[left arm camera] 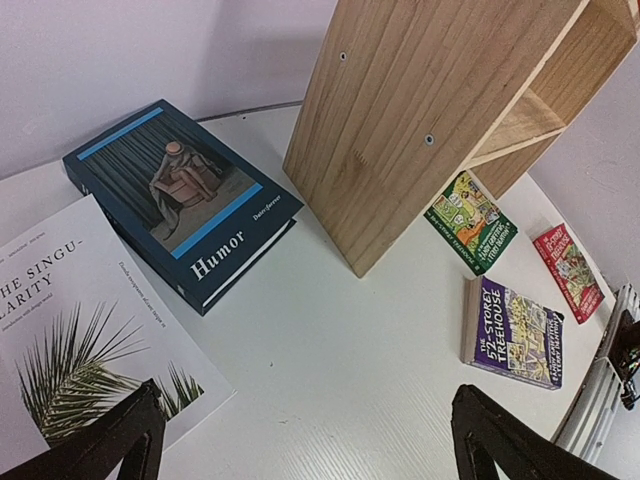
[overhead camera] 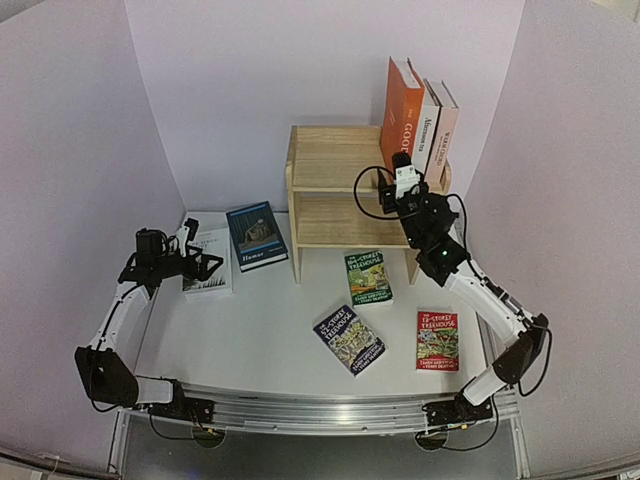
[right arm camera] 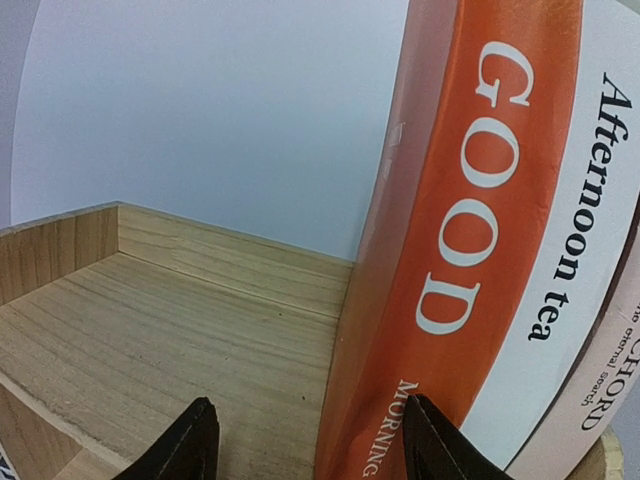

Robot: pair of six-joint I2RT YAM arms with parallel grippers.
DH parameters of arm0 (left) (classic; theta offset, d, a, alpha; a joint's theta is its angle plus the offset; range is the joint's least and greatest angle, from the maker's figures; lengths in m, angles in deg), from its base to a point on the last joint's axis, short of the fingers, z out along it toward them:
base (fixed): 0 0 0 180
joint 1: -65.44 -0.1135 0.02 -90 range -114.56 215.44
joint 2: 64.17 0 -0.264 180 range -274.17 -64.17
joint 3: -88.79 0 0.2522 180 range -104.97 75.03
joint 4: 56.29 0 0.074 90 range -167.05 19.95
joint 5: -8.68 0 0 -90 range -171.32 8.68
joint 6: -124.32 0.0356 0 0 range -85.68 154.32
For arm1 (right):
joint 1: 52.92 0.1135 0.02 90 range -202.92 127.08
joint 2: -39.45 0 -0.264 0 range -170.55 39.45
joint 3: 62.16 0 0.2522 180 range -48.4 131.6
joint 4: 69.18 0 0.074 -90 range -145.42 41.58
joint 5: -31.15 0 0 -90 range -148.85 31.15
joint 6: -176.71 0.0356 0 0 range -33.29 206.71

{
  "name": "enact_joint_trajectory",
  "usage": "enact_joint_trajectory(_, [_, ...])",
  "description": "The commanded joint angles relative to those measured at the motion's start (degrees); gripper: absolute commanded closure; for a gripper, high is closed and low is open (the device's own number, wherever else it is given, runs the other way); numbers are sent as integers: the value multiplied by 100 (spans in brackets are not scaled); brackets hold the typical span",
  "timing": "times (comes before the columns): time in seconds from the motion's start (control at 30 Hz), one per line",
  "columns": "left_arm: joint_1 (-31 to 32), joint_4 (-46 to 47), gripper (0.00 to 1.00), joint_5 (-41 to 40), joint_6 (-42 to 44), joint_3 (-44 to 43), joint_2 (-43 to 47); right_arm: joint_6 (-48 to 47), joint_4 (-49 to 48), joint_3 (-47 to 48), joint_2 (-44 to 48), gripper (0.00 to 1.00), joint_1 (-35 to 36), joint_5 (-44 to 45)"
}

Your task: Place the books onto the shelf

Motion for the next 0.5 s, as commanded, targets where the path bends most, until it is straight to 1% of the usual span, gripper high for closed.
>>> enact_joint_trajectory(0.0, [22, 179, 0, 100, -7, -28, 181, 193, -28, 444, -248, 39, -124, -17])
enact_joint_trajectory(0.3, [21, 148, 0, 66, 19, -6, 204, 275, -30, 595, -471, 39, -216, 136])
enact_joint_trajectory(0.47, [20, 148, 0, 65, 14, -1, 199, 274, -47, 565, -431, 39, -219, 213])
